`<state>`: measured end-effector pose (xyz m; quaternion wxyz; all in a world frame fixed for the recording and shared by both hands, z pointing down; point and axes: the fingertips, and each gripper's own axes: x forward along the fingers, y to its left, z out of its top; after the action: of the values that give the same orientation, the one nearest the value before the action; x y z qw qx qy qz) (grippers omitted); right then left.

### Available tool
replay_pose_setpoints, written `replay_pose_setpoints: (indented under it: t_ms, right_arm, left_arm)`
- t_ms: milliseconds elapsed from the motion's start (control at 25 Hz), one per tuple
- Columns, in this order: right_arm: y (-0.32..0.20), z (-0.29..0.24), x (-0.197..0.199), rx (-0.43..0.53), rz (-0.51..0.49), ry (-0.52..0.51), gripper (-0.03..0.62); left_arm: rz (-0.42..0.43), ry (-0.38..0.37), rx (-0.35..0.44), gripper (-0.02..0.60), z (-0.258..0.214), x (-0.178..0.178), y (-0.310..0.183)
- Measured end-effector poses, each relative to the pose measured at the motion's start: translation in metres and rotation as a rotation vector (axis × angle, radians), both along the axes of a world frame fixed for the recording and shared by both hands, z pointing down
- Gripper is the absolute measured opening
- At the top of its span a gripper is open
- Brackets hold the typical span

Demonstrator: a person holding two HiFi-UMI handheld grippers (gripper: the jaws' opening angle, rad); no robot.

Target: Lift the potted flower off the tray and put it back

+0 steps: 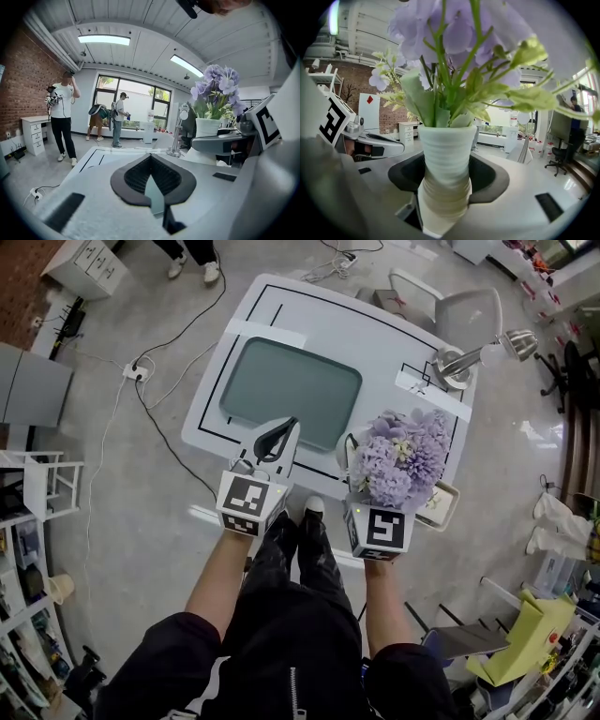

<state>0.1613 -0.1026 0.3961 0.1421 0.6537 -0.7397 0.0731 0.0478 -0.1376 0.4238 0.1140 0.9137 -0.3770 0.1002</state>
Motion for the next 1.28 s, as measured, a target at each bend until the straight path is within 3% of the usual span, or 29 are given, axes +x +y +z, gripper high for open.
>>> replay_pose_setpoints:
  t_ms: [680,1280]
  right_arm:
    - [-0.01,0.005,-0.014,-0.004,-0.037,0.0,0.259]
    - [-0.057,0.026,-0.052,-0.021,-0.133,-0.003,0.259]
  left_arm:
    - [-0.024,-0.007,-0.011,0.005,0.005,-0.015,-0.002]
    - [-0.136,-0.033,-0.043,0.005,0.022,-0.067,-0.023]
